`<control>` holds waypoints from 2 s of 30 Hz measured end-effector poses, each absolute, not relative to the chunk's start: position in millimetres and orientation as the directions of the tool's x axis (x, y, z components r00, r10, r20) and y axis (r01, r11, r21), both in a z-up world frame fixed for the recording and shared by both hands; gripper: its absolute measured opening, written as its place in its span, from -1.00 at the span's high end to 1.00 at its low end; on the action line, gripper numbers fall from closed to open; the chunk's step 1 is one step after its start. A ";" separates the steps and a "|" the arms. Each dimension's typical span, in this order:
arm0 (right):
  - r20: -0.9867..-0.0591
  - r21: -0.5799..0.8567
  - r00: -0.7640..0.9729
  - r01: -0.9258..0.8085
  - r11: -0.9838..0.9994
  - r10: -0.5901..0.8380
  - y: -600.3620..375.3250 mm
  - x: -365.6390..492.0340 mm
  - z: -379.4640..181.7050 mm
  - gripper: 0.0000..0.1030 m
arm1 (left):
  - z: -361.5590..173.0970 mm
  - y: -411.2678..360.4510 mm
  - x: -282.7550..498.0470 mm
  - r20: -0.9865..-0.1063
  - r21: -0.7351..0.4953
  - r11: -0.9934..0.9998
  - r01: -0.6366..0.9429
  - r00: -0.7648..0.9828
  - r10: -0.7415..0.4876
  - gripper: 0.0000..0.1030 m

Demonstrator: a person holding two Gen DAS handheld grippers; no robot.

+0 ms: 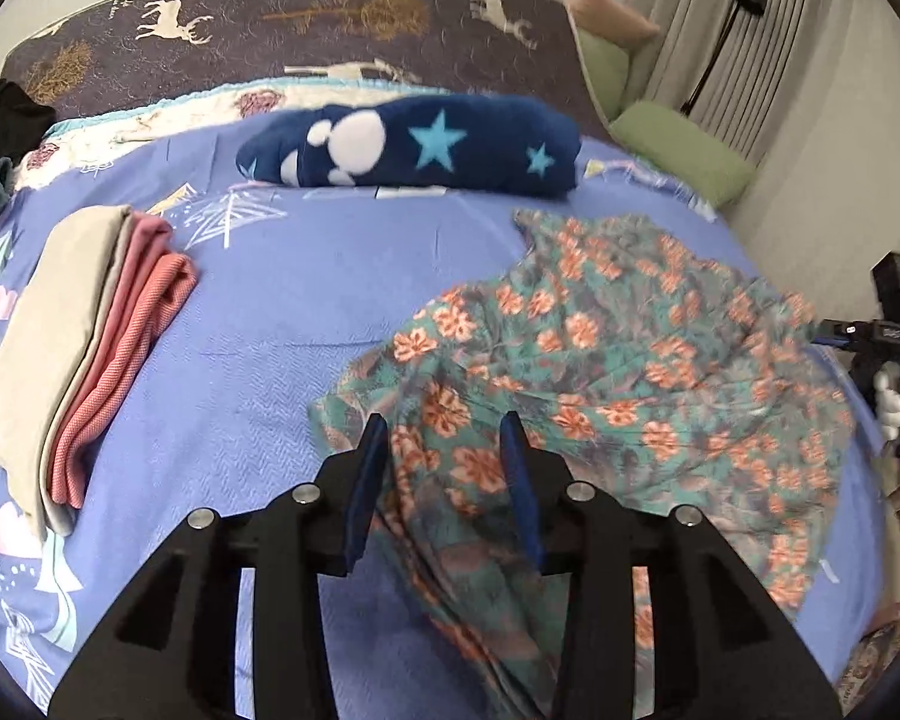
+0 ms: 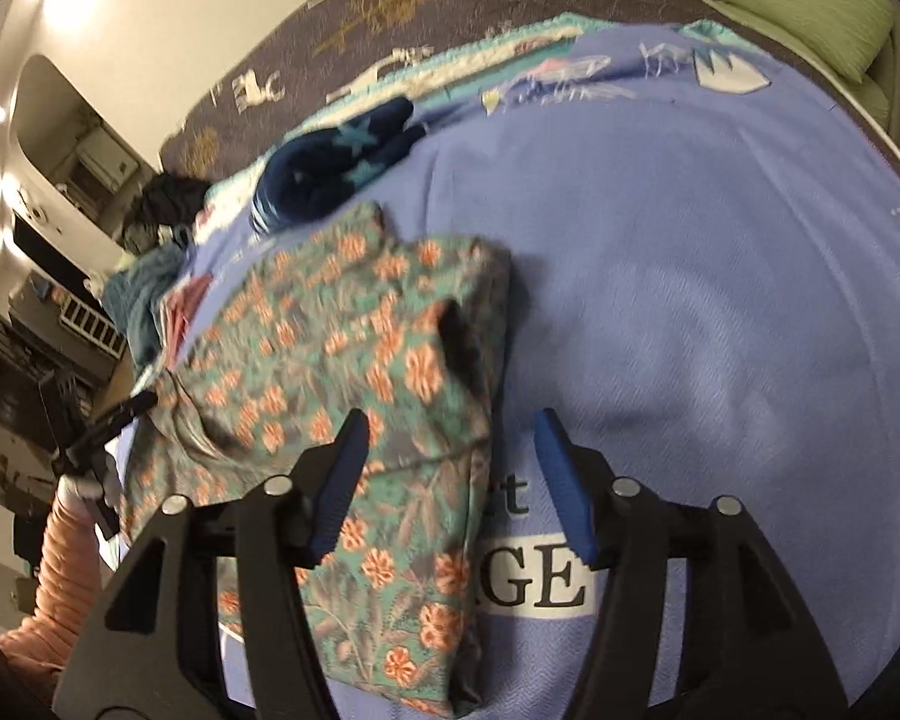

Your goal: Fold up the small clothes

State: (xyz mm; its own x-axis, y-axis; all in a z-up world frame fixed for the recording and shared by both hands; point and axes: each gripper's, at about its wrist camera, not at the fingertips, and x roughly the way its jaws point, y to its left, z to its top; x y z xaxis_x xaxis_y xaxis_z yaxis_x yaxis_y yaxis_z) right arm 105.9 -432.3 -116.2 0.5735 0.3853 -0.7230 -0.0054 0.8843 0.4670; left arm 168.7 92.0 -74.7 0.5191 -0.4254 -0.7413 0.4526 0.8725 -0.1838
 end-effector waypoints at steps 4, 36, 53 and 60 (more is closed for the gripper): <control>-0.730 0.487 0.535 -0.031 0.873 0.425 -420.7 112.8 -121.1 0.93 | -60.8 94.0 166.9 -0.680 -0.226 0.872 0.434 0.571 -0.461 0.95; -0.720 0.445 0.553 -0.093 0.890 0.418 -422.6 239.3 -127.0 0.81 | -75.7 114.7 198.1 -0.660 -0.334 0.895 0.296 0.605 -0.446 0.87; -0.460 0.456 0.814 -0.126 0.881 0.355 -457.4 190.6 -5.9 0.90 | 31.4 101.8 189.7 -0.427 -0.278 0.872 0.404 0.761 -0.489 0.90; -0.610 0.427 0.732 -0.019 0.904 0.303 -452.5 259.7 -67.6 0.85 | -34.9 73.0 269.6 -0.631 -0.169 0.913 0.372 0.670 -0.390 0.89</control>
State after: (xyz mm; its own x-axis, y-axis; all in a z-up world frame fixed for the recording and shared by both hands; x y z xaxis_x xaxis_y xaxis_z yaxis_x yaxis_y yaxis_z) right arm 259.7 -452.5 -67.6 0.7319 0.3031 -0.6103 -0.0185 0.9042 0.4268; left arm 269.6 73.0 -34.9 0.6703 -0.3898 -0.6315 0.3719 0.9128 -0.1687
